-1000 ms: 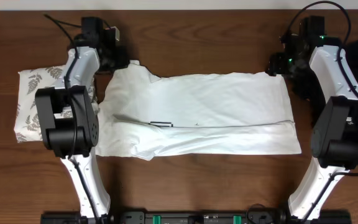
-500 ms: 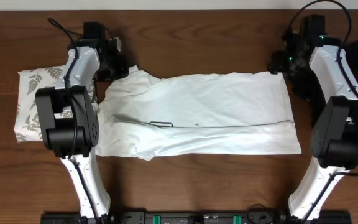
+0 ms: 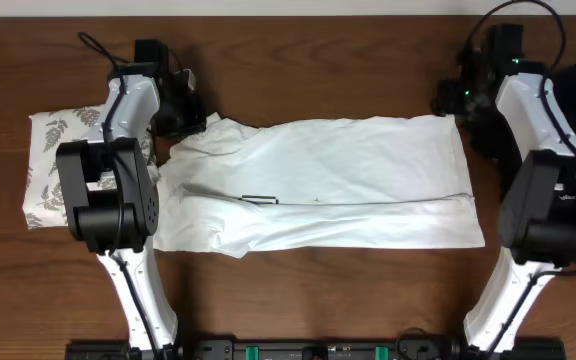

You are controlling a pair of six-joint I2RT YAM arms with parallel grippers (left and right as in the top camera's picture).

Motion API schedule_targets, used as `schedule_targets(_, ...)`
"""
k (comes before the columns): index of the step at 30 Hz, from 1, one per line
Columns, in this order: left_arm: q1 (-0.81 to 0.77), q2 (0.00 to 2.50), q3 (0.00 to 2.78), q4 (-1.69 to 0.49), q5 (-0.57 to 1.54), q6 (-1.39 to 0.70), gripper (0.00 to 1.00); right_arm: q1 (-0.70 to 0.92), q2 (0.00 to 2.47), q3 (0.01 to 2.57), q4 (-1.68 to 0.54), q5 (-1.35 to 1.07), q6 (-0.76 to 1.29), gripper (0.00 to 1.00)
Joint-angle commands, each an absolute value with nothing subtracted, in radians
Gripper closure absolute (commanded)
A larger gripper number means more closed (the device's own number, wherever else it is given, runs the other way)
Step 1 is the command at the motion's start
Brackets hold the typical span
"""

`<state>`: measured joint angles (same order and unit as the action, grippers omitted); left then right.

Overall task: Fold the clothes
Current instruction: 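Grasp the far edge corners of the T-shirt with both grippers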

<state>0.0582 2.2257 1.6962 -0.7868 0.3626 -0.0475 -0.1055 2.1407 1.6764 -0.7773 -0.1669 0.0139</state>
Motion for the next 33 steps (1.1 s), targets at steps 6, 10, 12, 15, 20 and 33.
schedule_targets(6,0.064,2.224,1.703,-0.796,0.358,-0.038,0.94,-0.140,2.198,1.688,-0.770,-0.162,0.033,0.40)
schedule_targets(10,0.064,2.223,1.703,-0.796,0.358,-0.038,0.94,-0.144,2.201,1.688,-0.766,-0.162,0.033,0.42)
schedule_targets(12,0.064,2.224,1.703,-0.796,0.357,-0.038,0.94,-0.144,2.202,1.688,-0.767,-0.168,0.033,0.44)
schedule_targets(15,0.064,2.224,1.703,-0.796,0.357,-0.038,0.94,-0.143,2.202,1.687,-0.772,-0.176,0.033,0.44)
schedule_targets(20,0.064,2.223,1.703,-0.796,0.357,-0.038,0.94,-0.143,2.212,1.686,-0.775,-0.189,0.033,0.45)
schedule_targets(33,0.064,2.224,1.703,-0.796,0.357,-0.038,0.94,-0.130,2.265,1.686,-0.776,-0.214,0.040,0.99)
